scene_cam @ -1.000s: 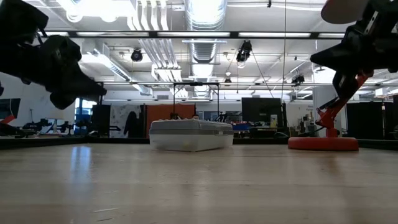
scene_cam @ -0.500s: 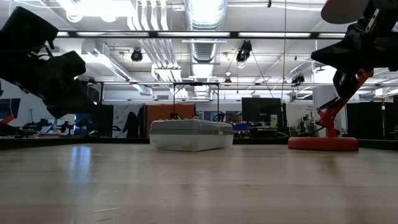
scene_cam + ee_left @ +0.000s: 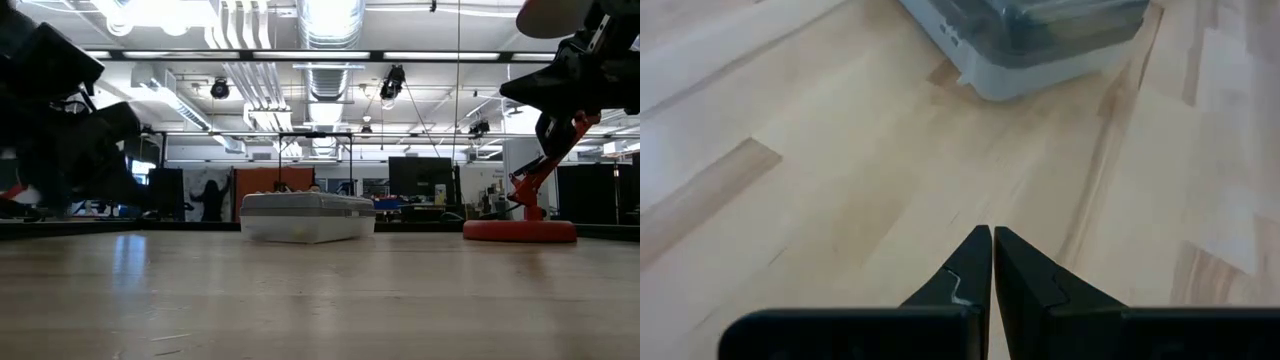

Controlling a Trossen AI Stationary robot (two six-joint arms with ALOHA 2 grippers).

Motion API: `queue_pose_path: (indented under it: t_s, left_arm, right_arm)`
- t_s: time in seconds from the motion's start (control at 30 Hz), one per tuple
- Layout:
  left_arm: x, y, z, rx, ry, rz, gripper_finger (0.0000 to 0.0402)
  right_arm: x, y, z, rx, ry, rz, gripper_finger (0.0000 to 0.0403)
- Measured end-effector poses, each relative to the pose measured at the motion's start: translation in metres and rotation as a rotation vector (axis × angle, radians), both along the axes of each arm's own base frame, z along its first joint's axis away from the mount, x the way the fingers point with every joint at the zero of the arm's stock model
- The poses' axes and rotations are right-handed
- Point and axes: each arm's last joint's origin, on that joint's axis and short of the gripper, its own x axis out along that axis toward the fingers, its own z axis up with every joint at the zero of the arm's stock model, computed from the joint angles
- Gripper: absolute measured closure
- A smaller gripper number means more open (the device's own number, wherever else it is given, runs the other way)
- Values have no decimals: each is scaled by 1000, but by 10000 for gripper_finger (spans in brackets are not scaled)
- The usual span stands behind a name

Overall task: Pick & place school supplies into a supply box
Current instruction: Return to Home Position

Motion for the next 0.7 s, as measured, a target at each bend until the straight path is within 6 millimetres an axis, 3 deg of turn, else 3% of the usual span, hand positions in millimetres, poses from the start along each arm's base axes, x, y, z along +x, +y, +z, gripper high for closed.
queue_pose_path:
  t_s: [0.7]
  left_arm:
    - [0,0,-1,-1,6,-2,402]
  right_arm:
    - [0,0,0,0,1,0,394]
